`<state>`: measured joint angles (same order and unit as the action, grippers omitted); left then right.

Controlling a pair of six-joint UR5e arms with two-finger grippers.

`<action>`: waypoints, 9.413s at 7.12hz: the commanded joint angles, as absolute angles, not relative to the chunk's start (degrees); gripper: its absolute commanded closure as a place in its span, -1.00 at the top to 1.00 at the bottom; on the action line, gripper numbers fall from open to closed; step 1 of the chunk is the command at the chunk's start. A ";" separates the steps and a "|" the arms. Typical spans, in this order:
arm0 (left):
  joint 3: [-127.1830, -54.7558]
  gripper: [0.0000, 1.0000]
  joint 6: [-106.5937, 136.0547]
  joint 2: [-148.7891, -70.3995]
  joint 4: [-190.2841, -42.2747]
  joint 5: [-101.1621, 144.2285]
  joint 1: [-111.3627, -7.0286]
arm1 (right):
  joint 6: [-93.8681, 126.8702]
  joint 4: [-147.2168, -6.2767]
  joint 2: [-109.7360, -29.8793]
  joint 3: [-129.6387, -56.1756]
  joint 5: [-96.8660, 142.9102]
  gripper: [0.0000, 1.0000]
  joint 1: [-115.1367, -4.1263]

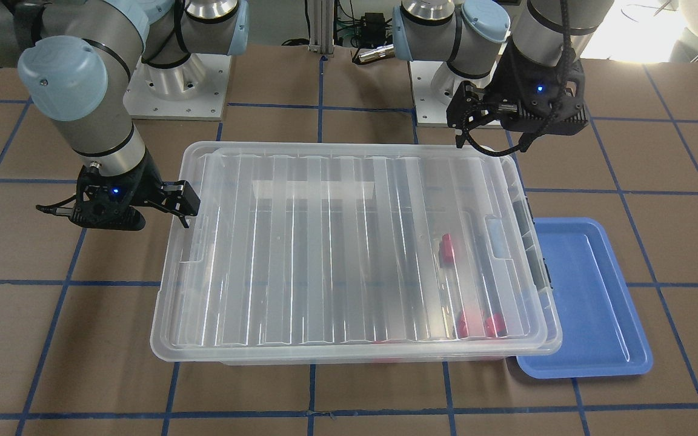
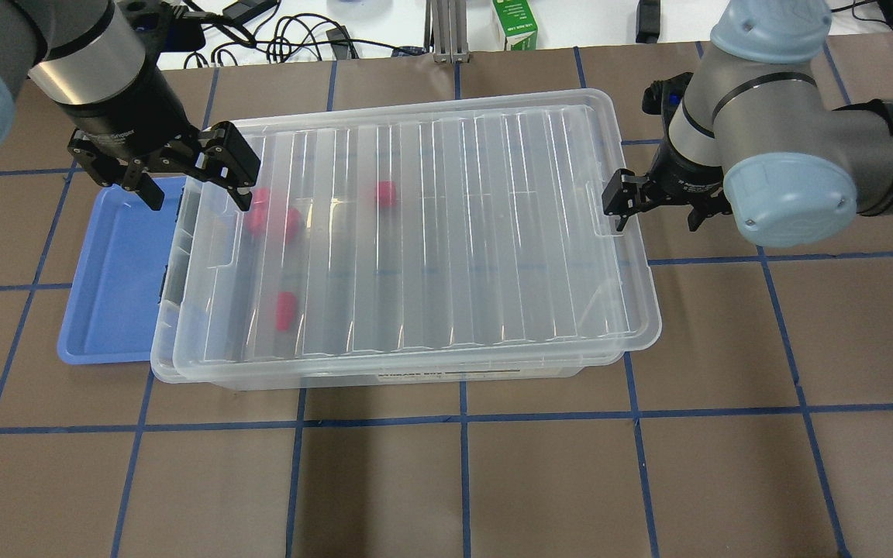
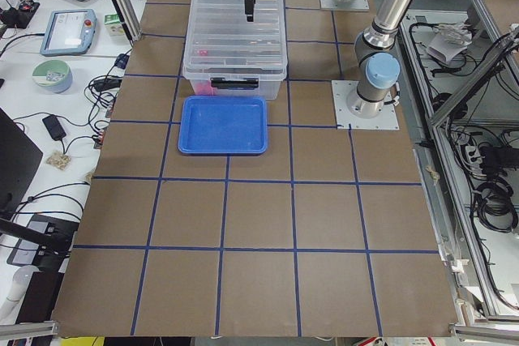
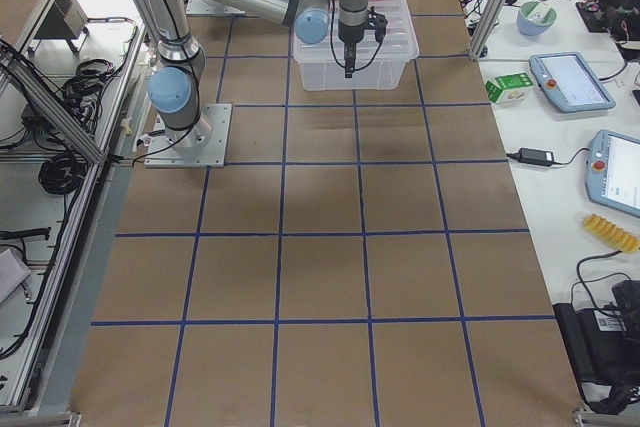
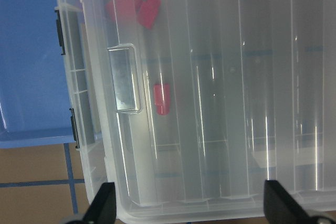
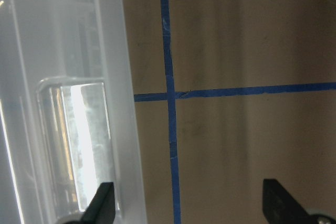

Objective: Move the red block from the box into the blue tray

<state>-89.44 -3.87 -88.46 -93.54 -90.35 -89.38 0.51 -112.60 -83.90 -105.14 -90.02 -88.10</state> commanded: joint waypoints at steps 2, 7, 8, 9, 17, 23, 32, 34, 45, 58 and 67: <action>-88.95 1.00 -3.96 -88.59 -93.60 -90.44 -89.38 | -3.23 -114.88 -83.85 -105.82 -95.68 1.00 -84.05; -89.47 1.00 -3.87 -88.59 -93.52 -90.35 -89.38 | -13.00 -114.43 -84.37 -105.82 -99.76 1.00 -75.07; -89.47 1.00 -3.87 -88.77 -93.52 -90.44 -89.38 | -13.36 -114.43 -84.37 -105.82 -99.76 1.00 -73.93; -89.47 1.00 -3.87 -88.60 -93.52 -90.44 -89.38 | -14.23 -114.43 -84.38 -105.73 -99.84 1.00 -73.48; -103.93 1.00 -10.71 -95.00 -68.27 -89.65 -88.77 | -4.44 -92.84 -91.40 -89.41 -89.91 1.00 -84.25; -109.24 1.00 -10.12 -98.96 -65.56 -89.47 -85.97 | -0.79 -92.20 -91.41 -89.12 -90.35 1.00 -85.87; -115.22 0.96 -1.84 -103.53 -58.97 -89.47 -86.40 | -1.05 -90.35 -91.76 -88.77 -90.44 1.00 -85.78; -115.75 0.96 -2.02 -104.50 -58.36 -89.56 -86.31 | -1.05 -90.53 -91.76 -88.77 -90.44 1.00 -85.78; -112.09 -1.00 -2.37 -104.25 -58.78 -90.09 -86.22 | -1.49 -90.35 -91.85 -88.86 -90.44 1.00 -85.78; -102.72 -1.00 -34.19 -110.81 -62.11 -89.30 -59.68 | -13.38 -86.23 -89.31 -84.56 -91.05 1.00 -75.45; -94.62 1.00 -30.87 -106.38 -77.42 -87.28 -62.30 | -23.65 -93.65 -75.60 -87.18 -92.63 1.00 -64.06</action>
<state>-99.50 -32.69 -109.80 -67.64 -87.25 -60.86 -25.10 -90.27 -77.85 -86.44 -92.43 -62.99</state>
